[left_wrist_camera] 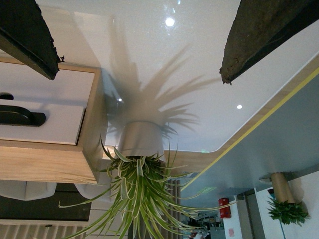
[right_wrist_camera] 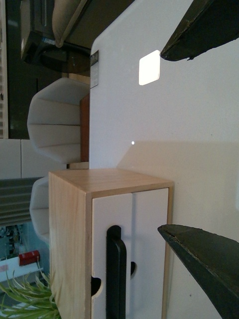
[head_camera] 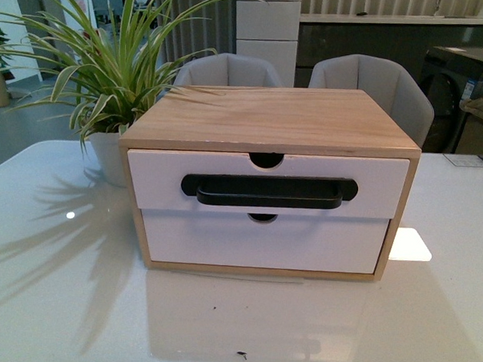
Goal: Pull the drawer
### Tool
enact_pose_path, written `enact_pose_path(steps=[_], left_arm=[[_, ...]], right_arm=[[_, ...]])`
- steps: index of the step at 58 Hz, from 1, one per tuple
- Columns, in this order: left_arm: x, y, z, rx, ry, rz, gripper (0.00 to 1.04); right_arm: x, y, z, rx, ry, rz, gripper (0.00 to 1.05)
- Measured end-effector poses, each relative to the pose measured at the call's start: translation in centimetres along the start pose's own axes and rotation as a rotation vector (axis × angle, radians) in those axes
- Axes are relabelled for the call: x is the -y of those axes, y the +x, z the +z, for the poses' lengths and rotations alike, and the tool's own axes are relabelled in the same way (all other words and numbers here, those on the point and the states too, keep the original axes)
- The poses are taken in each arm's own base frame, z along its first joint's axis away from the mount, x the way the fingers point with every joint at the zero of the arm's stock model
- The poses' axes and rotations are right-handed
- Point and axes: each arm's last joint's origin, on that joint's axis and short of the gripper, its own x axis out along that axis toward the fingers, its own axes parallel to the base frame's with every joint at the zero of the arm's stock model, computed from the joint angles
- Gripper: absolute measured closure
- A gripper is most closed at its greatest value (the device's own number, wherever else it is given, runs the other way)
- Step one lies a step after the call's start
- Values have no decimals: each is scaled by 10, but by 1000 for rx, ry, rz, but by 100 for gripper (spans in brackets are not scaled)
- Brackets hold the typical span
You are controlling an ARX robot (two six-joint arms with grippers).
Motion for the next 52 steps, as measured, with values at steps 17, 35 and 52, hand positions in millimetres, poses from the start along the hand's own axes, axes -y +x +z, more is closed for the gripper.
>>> enact_pose_path(steps=[17, 35, 52], left_arm=[[0, 0, 0, 0, 0, 0, 7], [1, 16, 2, -84, -128, -65, 7], [35, 90, 31, -100, 169, -560, 7]], right_arm=[[0, 0, 0, 0, 0, 0, 9], [-4, 14, 1, -194, 40, -30, 9], [-19, 82, 45, -381, -228, 302, 9]])
